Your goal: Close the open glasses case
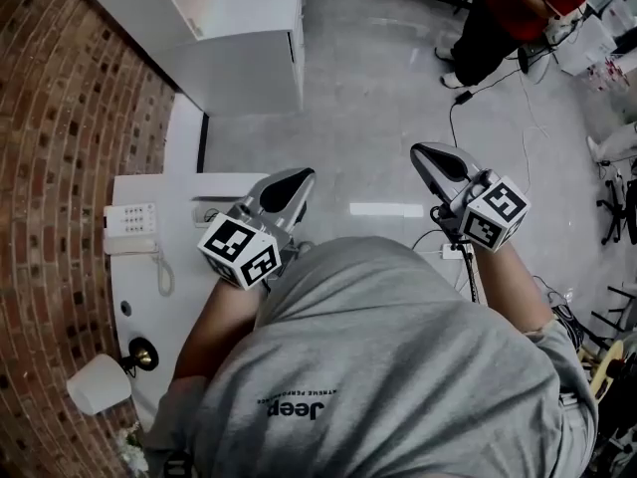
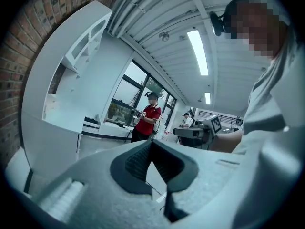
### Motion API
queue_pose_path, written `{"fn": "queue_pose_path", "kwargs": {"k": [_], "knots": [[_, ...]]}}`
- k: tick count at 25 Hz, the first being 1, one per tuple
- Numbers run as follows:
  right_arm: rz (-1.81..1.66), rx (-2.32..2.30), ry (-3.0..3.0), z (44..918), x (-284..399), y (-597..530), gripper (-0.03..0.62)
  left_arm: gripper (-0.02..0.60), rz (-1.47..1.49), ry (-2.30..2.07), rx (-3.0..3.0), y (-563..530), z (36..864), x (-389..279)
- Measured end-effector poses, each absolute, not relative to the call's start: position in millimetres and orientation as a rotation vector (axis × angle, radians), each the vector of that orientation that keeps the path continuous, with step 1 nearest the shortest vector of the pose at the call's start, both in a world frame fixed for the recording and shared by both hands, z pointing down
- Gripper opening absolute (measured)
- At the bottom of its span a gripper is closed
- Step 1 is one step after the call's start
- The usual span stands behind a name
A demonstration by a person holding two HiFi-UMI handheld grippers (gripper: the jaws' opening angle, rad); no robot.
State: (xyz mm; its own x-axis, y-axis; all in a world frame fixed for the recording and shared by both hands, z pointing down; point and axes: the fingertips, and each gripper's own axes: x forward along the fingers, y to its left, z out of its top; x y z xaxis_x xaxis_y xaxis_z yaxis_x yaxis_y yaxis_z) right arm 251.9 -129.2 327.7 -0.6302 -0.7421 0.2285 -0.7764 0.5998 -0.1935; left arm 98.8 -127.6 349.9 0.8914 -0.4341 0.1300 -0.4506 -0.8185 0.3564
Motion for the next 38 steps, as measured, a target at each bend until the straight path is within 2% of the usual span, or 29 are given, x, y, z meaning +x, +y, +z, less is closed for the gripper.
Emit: {"fn": "queue_pose_path", "kwargs": {"k": [16,17,19,20,21,30,38], "knots": [[0.404,1.222,-2.730,328.8,268.0,-138.6,0.009,-0.003,0.053,-0.715,2.680,-139.5,339.0,112.3],[0.403,1.209,-2.736,327.9,265.8,-137.7,0.018,-0.003,0.054,-0.711,2.680,-139.4,339.0,112.6],[0.396,1.173,-2.751,326.2,261.6,-136.2,0.167,-0.003,0.056,-0.705,2.681,-139.7,338.7,113.6],[0.389,1.162,-2.754,325.8,260.7,-136.1,0.217,-0.003,0.056,-0.703,2.680,-140.0,338.5,114.3],[0.379,1.156,-2.755,325.6,260.7,-136.6,0.239,-0.003,0.057,-0.701,2.680,-140.2,338.5,115.1],[0.313,1.035,-2.753,325.6,239.4,-145.8,0.259,-0.003,0.034,-0.799,2.654,-133.5,336.6,95.5],[0.244,0.750,-2.805,333.0,155.5,-168.7,0.267,-0.003,0.001,-1.053,2.547,-124.4,343.6,20.0]]}}
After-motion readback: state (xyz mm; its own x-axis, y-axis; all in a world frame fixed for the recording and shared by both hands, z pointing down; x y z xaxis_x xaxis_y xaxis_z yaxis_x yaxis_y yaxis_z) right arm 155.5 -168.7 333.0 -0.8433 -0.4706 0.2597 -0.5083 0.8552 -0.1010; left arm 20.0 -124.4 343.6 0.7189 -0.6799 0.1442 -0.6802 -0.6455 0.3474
